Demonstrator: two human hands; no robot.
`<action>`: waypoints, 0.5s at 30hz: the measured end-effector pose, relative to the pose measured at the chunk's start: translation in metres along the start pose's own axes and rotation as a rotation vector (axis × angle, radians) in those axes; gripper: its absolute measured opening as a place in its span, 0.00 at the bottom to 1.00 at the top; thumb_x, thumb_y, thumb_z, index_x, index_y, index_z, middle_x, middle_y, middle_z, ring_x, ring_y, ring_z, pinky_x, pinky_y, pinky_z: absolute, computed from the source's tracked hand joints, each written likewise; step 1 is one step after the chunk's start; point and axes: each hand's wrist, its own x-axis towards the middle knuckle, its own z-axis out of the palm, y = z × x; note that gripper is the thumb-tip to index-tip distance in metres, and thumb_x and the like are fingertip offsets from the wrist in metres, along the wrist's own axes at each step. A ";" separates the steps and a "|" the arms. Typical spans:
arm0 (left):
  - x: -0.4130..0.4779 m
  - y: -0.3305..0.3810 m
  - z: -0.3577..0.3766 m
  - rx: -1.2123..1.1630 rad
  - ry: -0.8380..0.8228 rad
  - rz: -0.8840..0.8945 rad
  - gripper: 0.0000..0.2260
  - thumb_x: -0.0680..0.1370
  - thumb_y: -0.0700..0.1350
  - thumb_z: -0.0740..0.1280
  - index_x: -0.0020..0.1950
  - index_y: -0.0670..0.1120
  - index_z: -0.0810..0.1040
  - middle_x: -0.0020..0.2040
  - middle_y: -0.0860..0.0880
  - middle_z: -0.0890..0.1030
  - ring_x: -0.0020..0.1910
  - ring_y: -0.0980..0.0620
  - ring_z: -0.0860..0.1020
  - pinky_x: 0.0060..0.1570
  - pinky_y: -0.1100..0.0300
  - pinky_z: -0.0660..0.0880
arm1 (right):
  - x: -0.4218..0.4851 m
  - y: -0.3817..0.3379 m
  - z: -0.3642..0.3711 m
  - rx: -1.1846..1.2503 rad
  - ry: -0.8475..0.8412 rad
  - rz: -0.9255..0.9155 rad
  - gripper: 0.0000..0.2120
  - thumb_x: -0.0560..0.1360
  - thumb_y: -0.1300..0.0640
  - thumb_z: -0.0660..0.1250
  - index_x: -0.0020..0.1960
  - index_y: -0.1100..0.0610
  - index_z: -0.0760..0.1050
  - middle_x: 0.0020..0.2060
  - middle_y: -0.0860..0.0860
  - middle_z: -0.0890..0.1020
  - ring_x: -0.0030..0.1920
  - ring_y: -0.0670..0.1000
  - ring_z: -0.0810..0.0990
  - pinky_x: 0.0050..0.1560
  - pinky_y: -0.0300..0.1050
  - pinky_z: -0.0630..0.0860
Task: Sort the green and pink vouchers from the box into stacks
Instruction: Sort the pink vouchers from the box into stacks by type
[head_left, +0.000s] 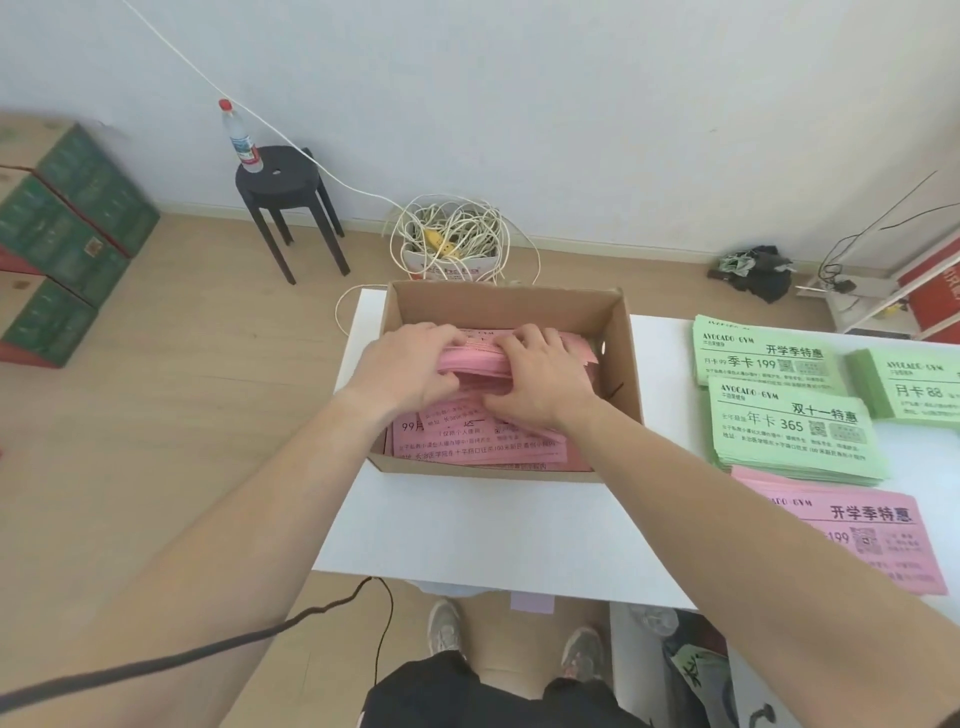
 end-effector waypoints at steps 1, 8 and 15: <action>0.002 -0.001 -0.002 -0.014 0.026 -0.004 0.22 0.73 0.52 0.67 0.68 0.58 0.74 0.63 0.54 0.79 0.59 0.48 0.77 0.55 0.50 0.77 | 0.002 0.000 -0.002 -0.002 0.011 -0.004 0.34 0.71 0.37 0.68 0.72 0.51 0.69 0.66 0.54 0.72 0.66 0.60 0.70 0.68 0.59 0.69; 0.004 0.000 -0.006 -0.029 0.084 -0.019 0.18 0.75 0.52 0.65 0.65 0.56 0.73 0.60 0.56 0.79 0.56 0.50 0.78 0.54 0.50 0.78 | 0.023 -0.002 -0.016 -0.136 0.084 0.013 0.19 0.74 0.54 0.70 0.64 0.52 0.74 0.57 0.52 0.78 0.59 0.57 0.78 0.56 0.53 0.73; 0.008 0.002 0.001 0.179 0.046 0.000 0.30 0.73 0.53 0.71 0.74 0.56 0.66 0.64 0.53 0.77 0.57 0.47 0.79 0.51 0.52 0.77 | 0.035 -0.001 -0.017 -0.171 0.098 -0.007 0.15 0.73 0.60 0.66 0.58 0.49 0.78 0.51 0.49 0.82 0.54 0.56 0.82 0.51 0.50 0.74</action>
